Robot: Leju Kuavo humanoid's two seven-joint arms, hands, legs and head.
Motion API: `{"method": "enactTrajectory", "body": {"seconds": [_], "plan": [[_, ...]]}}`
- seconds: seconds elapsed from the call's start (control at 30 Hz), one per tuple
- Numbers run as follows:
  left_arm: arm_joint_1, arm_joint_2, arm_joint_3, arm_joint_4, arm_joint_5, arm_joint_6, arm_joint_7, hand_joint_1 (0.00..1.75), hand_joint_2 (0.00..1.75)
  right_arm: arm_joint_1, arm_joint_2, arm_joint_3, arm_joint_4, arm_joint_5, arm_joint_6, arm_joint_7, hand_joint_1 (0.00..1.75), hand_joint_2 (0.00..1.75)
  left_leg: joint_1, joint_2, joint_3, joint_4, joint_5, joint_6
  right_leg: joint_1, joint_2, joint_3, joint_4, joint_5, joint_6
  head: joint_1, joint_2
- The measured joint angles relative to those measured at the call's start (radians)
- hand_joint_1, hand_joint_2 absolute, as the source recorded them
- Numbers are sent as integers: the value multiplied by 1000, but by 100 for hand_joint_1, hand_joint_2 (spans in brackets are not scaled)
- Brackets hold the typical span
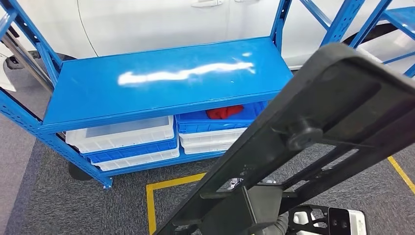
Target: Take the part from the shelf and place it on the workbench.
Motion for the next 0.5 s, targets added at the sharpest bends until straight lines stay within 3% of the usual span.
{"method": "enactTrajectory", "body": {"seconds": [0.07,0.1,0.17,0.23,0.27,0.3,0.33,0.37,0.43,0.5], "plan": [[0,1,-3,0,0,-8,6,0,175,2,8,-9,0,10,-19,0,175,175,2,-1,-5,2,6,-13,0,-2,-10,-5,11,-17,0,0],[0,1,-6,0,0,-11,9,0,175,2,10,-12,-1,12,-27,0,175,175,3,-2,-12,13,-9,-18,-2,-3,-16,-7,19,-25,0,0],[-1,3,-14,0,0,-17,14,0,175,-1,14,-16,-1,10,-41,0,175,175,6,-4,-40,95,-85,-27,-3,-7,-30,-11,36,-41,0,0],[-3,4,-24,0,0,-24,17,0,175,-11,14,-18,0,-3,-55,0,175,175,6,-4,-76,226,-166,-33,0,-8,-52,-10,53,-48,0,0],[-4,6,-27,0,0,-27,17,0,175,-19,12,-19,1,-13,-60,0,175,175,6,-4,-82,269,-181,-35,1,-8,-63,-9,61,-48,0,0],[-5,7,-30,0,0,-29,18,0,175,-28,9,-21,3,-24,-65,0,175,175,6,-4,-72,281,-176,-35,2,-8,-74,-7,68,-47,0,0],[-7,8,-32,0,0,-31,18,0,175,-39,4,-22,5,-35,-70,0,175,175,6,-4,-44,251,-154,-35,2,-8,-85,-4,75,-45,0,0],[-9,11,-36,0,0,-31,19,0,175,-53,-2,-23,8,-49,-75,1,175,175,6,-4,1,190,-126,-32,2,-7,-95,0,81,-42,0,0],[-14,16,-43,0,0,-32,23,0,175,-91,-18,-23,14,-85,-93,11,175,175,3,-5,89,50,-99,-23,3,-6,-114,8,93,-33,0,0],[-20,20,-49,0,0,-31,28,0,175,-132,-36,-20,20,-121,-112,26,175,175,-3,-6,119,-12,-101,-12,4,-6,-124,9,107,-20,0,0]]}}
